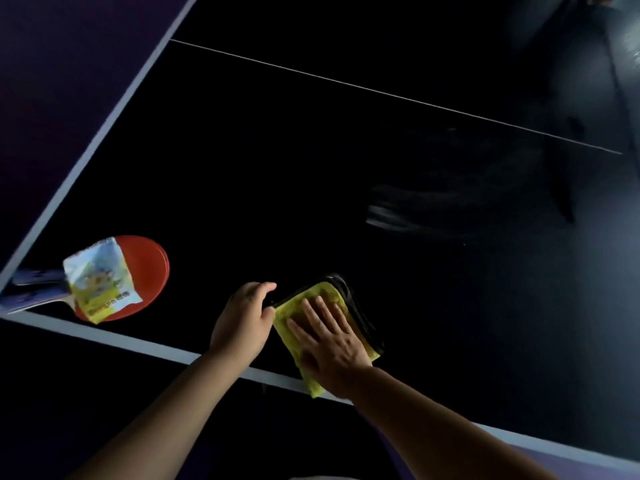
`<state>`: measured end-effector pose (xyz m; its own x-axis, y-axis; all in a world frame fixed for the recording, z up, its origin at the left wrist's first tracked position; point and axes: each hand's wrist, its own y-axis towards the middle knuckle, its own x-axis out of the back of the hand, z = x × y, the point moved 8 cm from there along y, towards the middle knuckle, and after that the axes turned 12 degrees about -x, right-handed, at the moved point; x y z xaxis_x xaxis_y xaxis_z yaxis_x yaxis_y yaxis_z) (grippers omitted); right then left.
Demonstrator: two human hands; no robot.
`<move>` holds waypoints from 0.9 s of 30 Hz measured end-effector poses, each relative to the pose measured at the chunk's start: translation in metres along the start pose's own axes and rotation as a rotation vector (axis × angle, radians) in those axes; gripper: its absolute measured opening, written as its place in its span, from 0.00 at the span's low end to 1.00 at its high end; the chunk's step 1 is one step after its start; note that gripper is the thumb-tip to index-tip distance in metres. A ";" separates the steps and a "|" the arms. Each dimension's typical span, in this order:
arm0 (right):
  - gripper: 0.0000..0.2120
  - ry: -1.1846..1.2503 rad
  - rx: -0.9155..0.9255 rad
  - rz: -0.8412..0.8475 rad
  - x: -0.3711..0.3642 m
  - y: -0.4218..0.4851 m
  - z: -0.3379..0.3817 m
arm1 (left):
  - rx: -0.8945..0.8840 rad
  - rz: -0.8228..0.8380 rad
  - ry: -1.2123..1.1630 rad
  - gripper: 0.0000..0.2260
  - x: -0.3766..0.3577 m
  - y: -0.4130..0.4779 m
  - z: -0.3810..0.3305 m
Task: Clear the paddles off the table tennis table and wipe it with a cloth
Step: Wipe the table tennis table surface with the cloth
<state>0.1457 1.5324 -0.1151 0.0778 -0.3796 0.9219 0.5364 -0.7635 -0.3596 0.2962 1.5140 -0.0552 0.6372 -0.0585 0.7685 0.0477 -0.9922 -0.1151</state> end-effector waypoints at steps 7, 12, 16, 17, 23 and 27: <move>0.33 -0.139 0.071 -0.049 -0.004 0.023 0.000 | -0.110 0.029 0.032 0.16 0.003 0.036 0.019; 0.34 -0.188 0.139 -0.095 0.012 0.071 -0.018 | -0.206 0.045 0.147 0.22 0.002 0.078 0.022; 0.34 -0.122 0.092 -0.155 0.042 0.130 -0.050 | -0.154 0.056 0.229 0.28 0.003 0.114 0.024; 0.33 -0.112 0.075 -0.172 0.050 0.146 -0.060 | -0.139 0.056 0.236 0.29 0.002 0.122 0.024; 0.32 -0.052 -0.004 -0.244 0.100 0.251 -0.130 | -0.082 0.111 0.322 0.35 -0.021 0.175 0.014; 0.33 -0.061 -0.073 -0.252 0.131 0.321 -0.182 | -0.082 0.110 0.366 0.39 -0.043 0.217 -0.006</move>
<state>0.1751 1.1421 -0.1361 0.0015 -0.1423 0.9898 0.4835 -0.8663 -0.1253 0.2746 1.3009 -0.1096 0.3176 -0.1855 0.9299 -0.0764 -0.9825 -0.1698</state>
